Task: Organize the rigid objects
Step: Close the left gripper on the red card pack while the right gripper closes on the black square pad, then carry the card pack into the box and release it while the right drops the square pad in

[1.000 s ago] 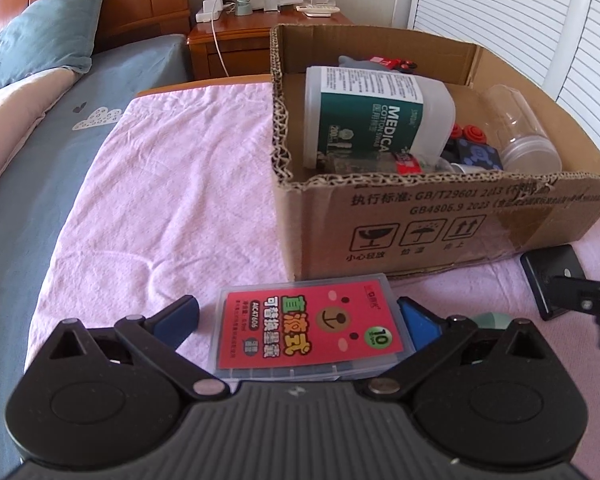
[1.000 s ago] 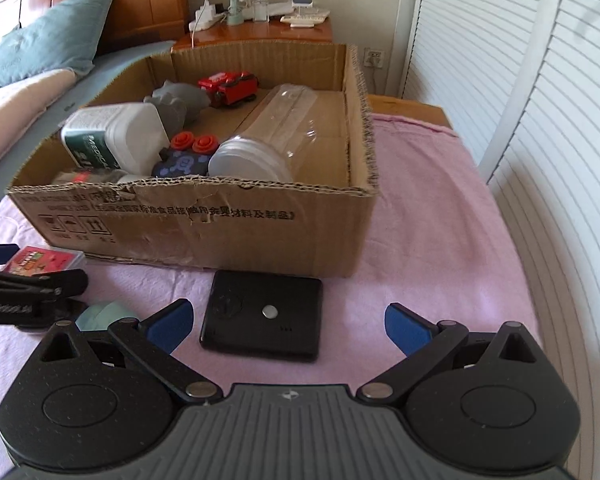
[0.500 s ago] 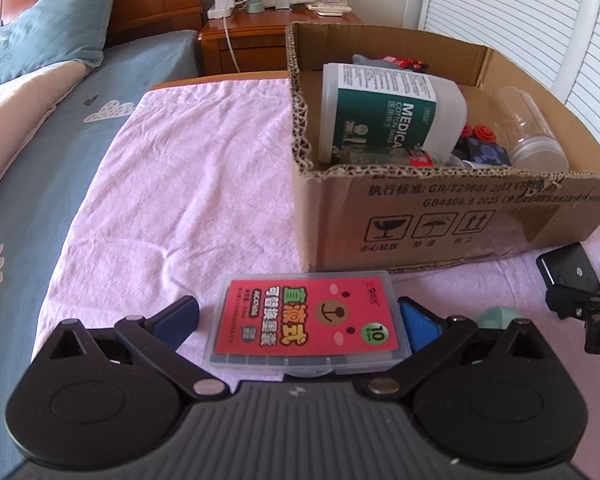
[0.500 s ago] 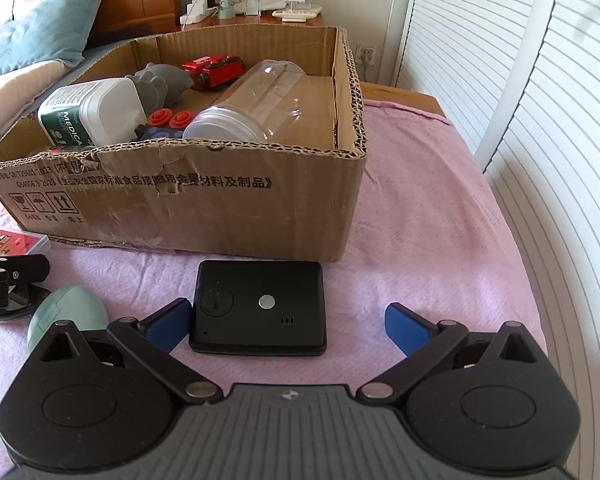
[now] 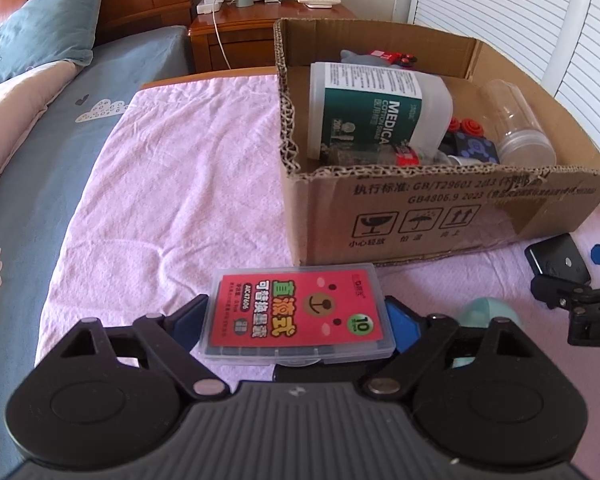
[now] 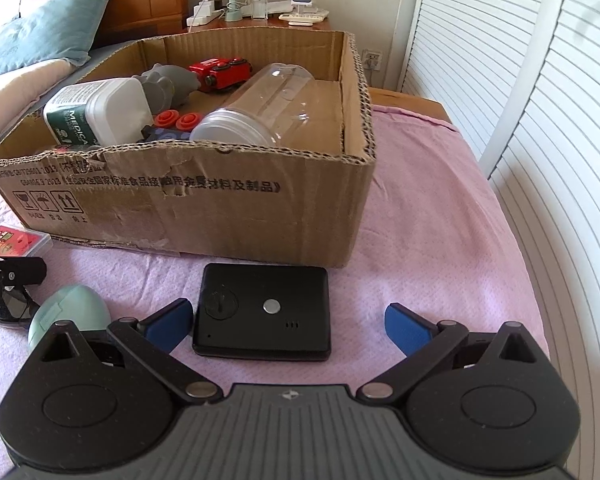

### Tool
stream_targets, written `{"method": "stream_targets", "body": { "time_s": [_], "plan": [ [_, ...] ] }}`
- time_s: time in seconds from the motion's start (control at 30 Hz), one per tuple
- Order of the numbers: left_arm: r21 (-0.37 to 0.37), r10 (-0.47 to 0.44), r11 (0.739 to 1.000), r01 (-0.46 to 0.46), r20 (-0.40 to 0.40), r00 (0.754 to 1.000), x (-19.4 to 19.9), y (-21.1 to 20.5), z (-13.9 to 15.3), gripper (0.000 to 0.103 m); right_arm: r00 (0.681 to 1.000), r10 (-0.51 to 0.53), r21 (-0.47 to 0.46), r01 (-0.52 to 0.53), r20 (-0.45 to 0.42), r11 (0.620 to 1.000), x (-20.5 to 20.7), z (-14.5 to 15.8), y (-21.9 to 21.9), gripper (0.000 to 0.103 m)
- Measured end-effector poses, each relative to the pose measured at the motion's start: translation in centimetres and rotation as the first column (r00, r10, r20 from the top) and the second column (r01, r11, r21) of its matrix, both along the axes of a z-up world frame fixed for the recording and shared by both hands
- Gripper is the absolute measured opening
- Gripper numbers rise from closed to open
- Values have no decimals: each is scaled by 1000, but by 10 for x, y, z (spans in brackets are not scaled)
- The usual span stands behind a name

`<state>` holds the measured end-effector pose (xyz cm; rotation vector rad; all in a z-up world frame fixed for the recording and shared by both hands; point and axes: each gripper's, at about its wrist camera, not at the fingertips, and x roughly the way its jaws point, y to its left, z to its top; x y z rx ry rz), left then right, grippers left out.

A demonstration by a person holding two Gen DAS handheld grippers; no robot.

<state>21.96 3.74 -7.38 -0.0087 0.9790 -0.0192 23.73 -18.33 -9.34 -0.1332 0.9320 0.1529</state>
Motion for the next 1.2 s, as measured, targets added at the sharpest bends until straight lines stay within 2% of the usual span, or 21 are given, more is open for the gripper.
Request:
{"method": "stream_targets", "body": {
  "time_s": [0.17,0.27,0.5,0.67,1.0,1.1,1.2],
  "plan": [
    [-10,-17,1000,17,-3,1000,-12,2,0,89,999,49,10,-49,17,999,-8,5,6,81],
    [-14,-28,1000,28,-7,1000,-24,2,0,89,998,68,11,-68,16,998,-15,6,6,76],
    [-21,-53,998,52,-20,998,-48,1,2,89,996,93,17,-93,-2,996,-34,9,3,75],
    [-8,-40,999,40,-43,998,-39,0,3,89,997,78,18,-78,-1,997,-32,8,5,77],
    [-14,-71,997,70,-70,995,-30,5,4,89,997,77,14,-77,-2,997,-22,6,10,80],
    [-22,-80,997,79,-68,994,-26,7,4,89,996,86,12,-86,5,996,-21,7,12,74],
    [-52,-94,994,91,-50,994,-27,10,7,89,996,93,6,-93,3,996,-21,8,12,74]
  ]
}}
